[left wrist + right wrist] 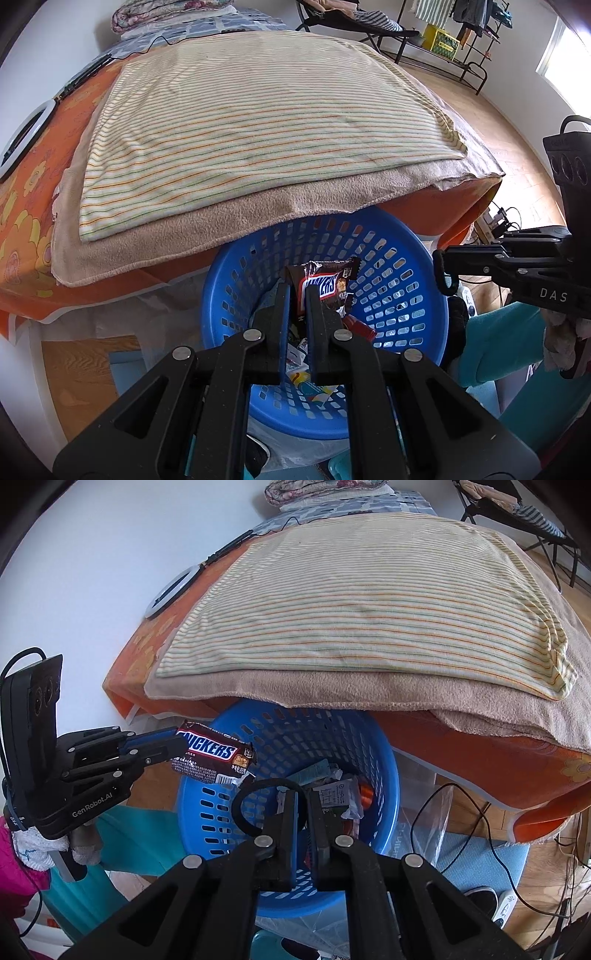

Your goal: Collect trash

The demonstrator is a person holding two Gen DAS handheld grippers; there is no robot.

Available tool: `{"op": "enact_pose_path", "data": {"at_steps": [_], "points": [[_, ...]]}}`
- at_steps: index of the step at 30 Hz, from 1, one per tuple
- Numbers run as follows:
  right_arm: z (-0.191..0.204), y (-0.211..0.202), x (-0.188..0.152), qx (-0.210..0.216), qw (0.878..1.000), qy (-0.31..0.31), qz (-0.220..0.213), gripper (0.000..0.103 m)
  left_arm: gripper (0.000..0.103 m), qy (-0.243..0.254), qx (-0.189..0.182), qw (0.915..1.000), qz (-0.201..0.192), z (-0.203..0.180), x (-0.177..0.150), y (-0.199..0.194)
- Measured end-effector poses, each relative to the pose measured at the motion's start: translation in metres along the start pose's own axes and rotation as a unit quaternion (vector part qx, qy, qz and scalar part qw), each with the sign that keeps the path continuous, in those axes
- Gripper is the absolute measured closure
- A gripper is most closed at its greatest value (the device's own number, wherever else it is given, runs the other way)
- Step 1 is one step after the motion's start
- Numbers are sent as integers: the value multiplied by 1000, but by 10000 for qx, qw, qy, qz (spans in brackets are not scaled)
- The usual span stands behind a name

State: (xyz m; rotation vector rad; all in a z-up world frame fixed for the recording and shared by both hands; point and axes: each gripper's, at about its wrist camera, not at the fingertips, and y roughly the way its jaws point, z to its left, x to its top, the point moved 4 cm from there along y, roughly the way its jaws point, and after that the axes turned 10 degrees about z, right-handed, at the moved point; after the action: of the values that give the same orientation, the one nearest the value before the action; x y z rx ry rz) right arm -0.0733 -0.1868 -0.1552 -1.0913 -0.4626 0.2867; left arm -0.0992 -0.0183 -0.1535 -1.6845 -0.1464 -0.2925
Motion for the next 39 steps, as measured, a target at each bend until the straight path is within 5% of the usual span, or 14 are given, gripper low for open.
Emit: {"op": "enact_pose_path", "data": {"at_steps": [6,7,12,15,17,19,21,27,37,39], "points": [[1,6,-2,12,9999,3,105,90,95,-2,52,9999,127,1,-2,7],[1,6,-2,21,9999,6,109,83,90,-11,61,9999,138,1,-2,7],[-1,6,-2,-3,9999,18,100,79,77,-61,132,9998,158,4,-1,9],[-2,6,-2,-12,9999,28,104,72,53,-101,176,9997,137,5,-1,9],[-2,7,-3,-29,9999,23,144,71,51,-106,193,9997,114,5,0,8],[-1,8,-3,-50,9998,14,169,54,49,-126,223,9996,129,6,0,9],[0,8,-4,-59,9998,6,170,48,43,-162,233,9995,136,7,0,9],[-1,6,-3,-127,9999,47,83,27,41,-279,298,9990,169,13,-1,9],[-5,4,-2,-295,9995,125,81,24,41,-454,329,9983,135,21,2,5],[-5,2,-1,-337,9994,118,31,17,41,-499,357,9981,86,22,4,2]]}}
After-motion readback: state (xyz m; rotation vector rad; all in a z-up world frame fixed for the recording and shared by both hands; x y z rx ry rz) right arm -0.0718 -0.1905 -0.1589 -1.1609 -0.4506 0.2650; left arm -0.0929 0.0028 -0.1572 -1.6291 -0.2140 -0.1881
